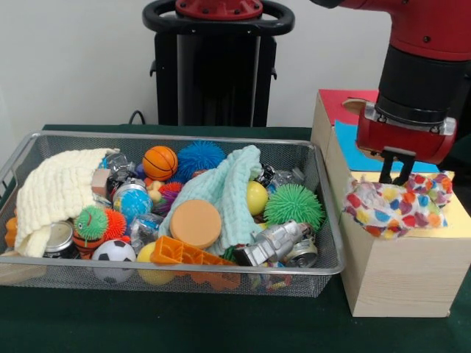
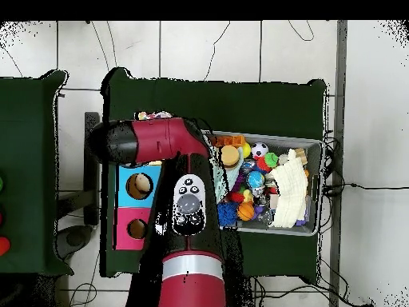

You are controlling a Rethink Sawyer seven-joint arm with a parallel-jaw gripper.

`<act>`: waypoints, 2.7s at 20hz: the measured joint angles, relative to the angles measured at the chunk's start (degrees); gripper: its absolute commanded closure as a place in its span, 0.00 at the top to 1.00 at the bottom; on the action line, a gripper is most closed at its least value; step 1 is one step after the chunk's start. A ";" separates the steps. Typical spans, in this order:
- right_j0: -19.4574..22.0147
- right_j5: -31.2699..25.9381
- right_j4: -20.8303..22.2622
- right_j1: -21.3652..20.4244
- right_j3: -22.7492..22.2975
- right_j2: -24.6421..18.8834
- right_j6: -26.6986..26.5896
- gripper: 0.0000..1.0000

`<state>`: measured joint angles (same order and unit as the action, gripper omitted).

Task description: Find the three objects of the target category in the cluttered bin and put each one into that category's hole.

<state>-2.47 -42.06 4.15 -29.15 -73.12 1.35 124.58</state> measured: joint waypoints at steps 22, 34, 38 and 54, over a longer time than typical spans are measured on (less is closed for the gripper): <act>-1.63 7.04 -0.95 -1.31 -5.12 0.36 0.15 0.00; -5.74 17.34 -6.67 0.46 -5.87 3.20 0.84 0.00; -6.16 17.36 -7.71 0.66 -5.88 3.88 0.84 0.00; -7.03 17.37 -8.87 0.93 -6.28 6.57 0.84 0.00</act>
<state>-9.50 -24.69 -4.72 -28.23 -79.40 7.93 125.42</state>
